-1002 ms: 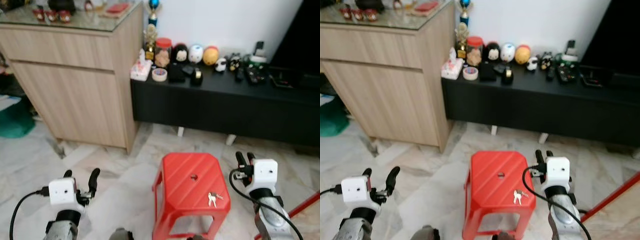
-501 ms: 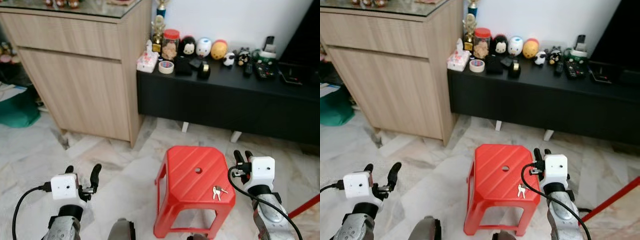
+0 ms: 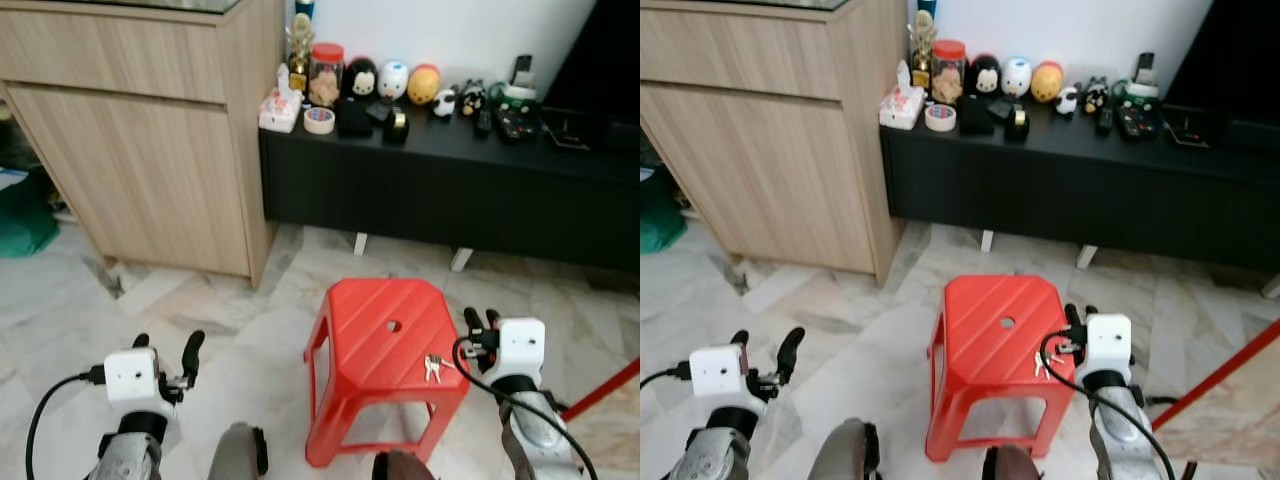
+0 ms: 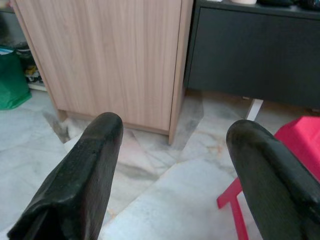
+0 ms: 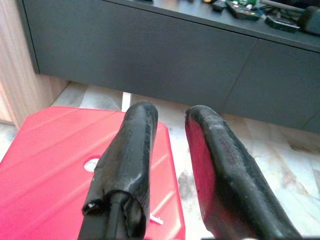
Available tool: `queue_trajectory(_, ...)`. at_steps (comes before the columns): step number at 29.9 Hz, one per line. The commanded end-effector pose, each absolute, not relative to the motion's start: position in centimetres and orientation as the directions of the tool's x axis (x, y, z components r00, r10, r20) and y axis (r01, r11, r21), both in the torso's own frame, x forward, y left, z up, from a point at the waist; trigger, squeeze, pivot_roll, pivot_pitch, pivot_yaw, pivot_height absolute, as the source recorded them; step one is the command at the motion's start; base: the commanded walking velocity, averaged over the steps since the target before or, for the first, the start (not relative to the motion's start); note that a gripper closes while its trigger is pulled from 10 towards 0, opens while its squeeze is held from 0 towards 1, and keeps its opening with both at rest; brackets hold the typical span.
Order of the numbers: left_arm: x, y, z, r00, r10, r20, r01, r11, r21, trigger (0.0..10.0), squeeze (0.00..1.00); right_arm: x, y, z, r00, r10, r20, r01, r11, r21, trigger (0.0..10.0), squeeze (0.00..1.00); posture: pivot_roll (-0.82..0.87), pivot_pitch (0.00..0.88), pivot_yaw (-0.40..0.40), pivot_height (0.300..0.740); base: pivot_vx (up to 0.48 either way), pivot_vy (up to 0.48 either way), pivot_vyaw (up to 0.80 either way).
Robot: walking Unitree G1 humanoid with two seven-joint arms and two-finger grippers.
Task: Hang keys on a hook
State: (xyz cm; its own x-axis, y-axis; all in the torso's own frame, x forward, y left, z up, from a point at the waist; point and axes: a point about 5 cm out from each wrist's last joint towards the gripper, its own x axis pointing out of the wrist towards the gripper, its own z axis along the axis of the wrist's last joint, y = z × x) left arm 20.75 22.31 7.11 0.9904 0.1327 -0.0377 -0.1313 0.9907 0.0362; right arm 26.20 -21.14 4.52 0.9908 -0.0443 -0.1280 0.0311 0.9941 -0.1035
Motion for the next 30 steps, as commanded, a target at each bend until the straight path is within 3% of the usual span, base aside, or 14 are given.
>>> queue_trajectory(1,20.7,22.4,7.0,0.989,0.139,-0.055,-0.137,0.990,0.041,10.0,0.00,26.0,-21.3,4.2,0.989,-0.051,-0.141,0.036,0.994,-0.107,10.0,0.00,0.06,0.074,-0.071,0.608,0.000,0.000,0.00)
queue_trajectory(23,21.3,22.1,7.6,0.993,0.110,-0.049,-0.108,0.993,0.035,10.0,0.00,25.6,-21.5,3.5,0.985,-0.048,-0.167,0.031,0.994,-0.104,10.0,0.00,0.05,0.075,-0.069,0.608,0.000,0.000,0.00)
queue_trajectory(30,21.3,21.9,7.6,0.993,0.101,-0.056,-0.099,0.994,0.037,10.0,0.00,25.5,-21.4,3.2,0.982,-0.050,-0.181,0.030,0.993,-0.111,10.0,0.00,0.05,0.075,-0.070,0.608,0.279,0.000,0.00)
